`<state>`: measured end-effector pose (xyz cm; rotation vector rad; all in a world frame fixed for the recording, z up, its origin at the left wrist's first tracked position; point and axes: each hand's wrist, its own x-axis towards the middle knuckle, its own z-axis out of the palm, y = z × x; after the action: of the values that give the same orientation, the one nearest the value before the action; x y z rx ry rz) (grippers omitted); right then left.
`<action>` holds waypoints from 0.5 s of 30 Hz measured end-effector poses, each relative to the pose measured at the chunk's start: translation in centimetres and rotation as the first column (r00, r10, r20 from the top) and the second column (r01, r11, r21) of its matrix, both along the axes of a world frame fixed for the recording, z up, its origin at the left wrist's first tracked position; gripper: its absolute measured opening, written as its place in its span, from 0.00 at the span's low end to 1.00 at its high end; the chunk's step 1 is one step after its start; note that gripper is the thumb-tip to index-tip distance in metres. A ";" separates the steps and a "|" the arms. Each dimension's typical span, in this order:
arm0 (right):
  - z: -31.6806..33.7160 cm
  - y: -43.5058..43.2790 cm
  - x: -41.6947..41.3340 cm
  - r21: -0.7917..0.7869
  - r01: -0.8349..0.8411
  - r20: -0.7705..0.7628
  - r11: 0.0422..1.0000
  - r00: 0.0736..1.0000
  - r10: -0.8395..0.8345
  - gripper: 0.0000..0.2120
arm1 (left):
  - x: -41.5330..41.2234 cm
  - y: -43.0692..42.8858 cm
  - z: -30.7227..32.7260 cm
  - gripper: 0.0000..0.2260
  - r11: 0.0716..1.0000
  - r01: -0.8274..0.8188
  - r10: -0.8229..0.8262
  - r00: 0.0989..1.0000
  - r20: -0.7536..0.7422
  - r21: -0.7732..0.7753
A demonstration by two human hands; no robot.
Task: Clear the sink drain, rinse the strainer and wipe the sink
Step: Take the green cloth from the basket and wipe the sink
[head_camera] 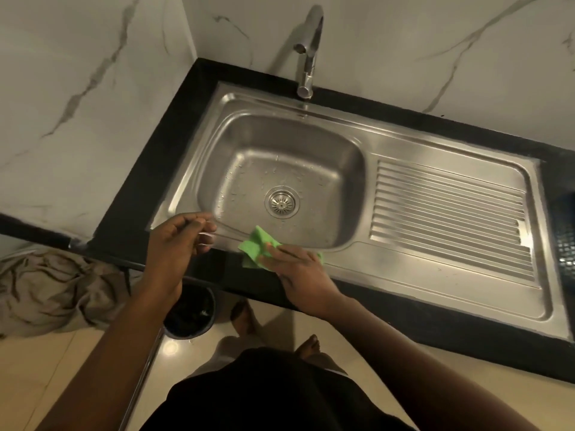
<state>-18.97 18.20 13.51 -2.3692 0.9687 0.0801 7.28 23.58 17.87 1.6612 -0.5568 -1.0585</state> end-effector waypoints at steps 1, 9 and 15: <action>-0.1 -0.2 2.4 -0.020 -0.046 -0.021 0.999 0.999 0.045 0.31 | 0.5 0.1 0.1 0.08 1.000 -0.025 0.025 1.000 0.010 0.000; 0.0 -3.3 15.2 0.061 -0.216 -0.033 0.974 0.975 0.219 0.37 | 4.0 -0.5 0.8 0.08 0.996 -0.092 0.092 0.995 0.043 -0.003; -1.1 -4.3 4.1 0.166 -0.139 0.076 0.976 0.989 0.128 0.33 | 7.0 -2.1 1.0 0.06 0.997 -0.076 0.076 0.997 0.026 0.006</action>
<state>-14.89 13.89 12.44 -2.2616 0.7406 0.1320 14.23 21.47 18.83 1.6911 -0.5025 -0.9862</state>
